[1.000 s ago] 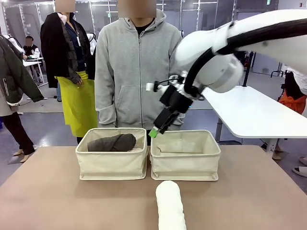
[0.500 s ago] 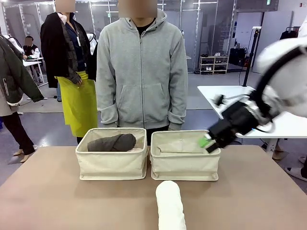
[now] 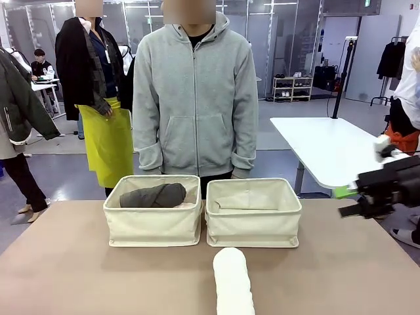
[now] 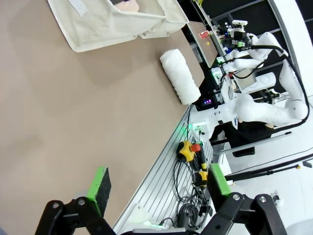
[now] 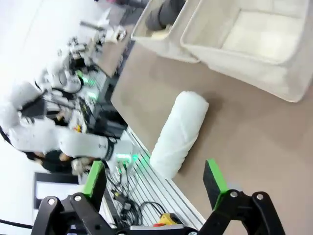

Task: Divide the towels into two baskets.
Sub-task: Pick up one hotel-folded towel from the bottom of the table and place it in the Fabric basket indicated by the person.

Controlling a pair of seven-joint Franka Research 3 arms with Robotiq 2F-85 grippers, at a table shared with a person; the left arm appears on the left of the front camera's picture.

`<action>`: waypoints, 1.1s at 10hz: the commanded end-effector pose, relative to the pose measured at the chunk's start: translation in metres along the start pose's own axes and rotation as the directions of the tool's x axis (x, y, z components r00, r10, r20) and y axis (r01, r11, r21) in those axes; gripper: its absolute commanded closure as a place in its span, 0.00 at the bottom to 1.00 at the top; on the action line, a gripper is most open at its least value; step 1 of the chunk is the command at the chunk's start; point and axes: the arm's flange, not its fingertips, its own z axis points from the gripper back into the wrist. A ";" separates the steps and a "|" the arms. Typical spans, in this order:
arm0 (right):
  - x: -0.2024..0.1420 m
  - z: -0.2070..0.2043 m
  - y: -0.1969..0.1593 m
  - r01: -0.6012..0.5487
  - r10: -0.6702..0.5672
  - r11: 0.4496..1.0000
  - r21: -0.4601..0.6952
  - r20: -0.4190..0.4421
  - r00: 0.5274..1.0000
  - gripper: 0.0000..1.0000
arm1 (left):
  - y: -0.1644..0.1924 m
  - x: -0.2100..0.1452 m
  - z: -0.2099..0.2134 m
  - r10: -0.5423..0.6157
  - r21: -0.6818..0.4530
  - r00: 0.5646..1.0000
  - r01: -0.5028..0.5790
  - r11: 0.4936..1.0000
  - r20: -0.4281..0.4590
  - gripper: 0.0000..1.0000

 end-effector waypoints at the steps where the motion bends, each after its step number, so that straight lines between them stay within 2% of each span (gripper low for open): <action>1: -0.147 -0.003 0.010 0.028 -0.032 0.999 0.036 0.104 0.994 0.00 | -0.003 -0.001 0.004 0.001 0.004 1.000 -0.001 1.000 -0.004 0.00; 3: -0.211 0.009 0.012 0.085 -0.090 0.996 0.032 0.206 0.974 0.00 | -0.003 -0.001 0.004 0.001 0.004 1.000 -0.001 1.000 -0.004 0.00; 5: -0.246 0.011 0.017 0.120 -0.123 0.992 0.027 0.255 0.959 0.00 | -0.003 -0.001 0.004 0.001 0.004 1.000 -0.001 1.000 -0.004 0.00; 6: -0.252 0.011 0.019 0.099 -0.094 0.995 -0.002 0.283 0.955 0.00 | -0.003 -0.001 0.004 0.001 0.004 1.000 -0.001 1.000 -0.004 0.00; 8: -0.263 0.008 0.021 0.215 -0.203 0.976 -0.014 0.280 0.938 0.00 | -0.003 -0.001 0.004 0.001 0.004 1.000 -0.001 1.000 -0.004 0.00; 9: -0.261 0.007 0.023 0.212 -0.193 0.977 -0.037 0.285 0.939 0.00 | -0.003 -0.001 0.004 0.001 0.004 1.000 -0.001 1.000 -0.004 0.00; 10: -0.107 0.178 -0.026 0.178 -0.173 0.984 0.008 0.269 0.948 0.00 | -0.003 -0.001 0.004 0.001 0.004 1.000 -0.001 1.000 -0.004 0.00; 11: -0.107 0.178 -0.026 0.178 -0.173 0.984 0.008 0.269 0.948 0.00 | -0.003 -0.001 0.004 0.001 0.004 1.000 -0.001 1.000 -0.004 0.00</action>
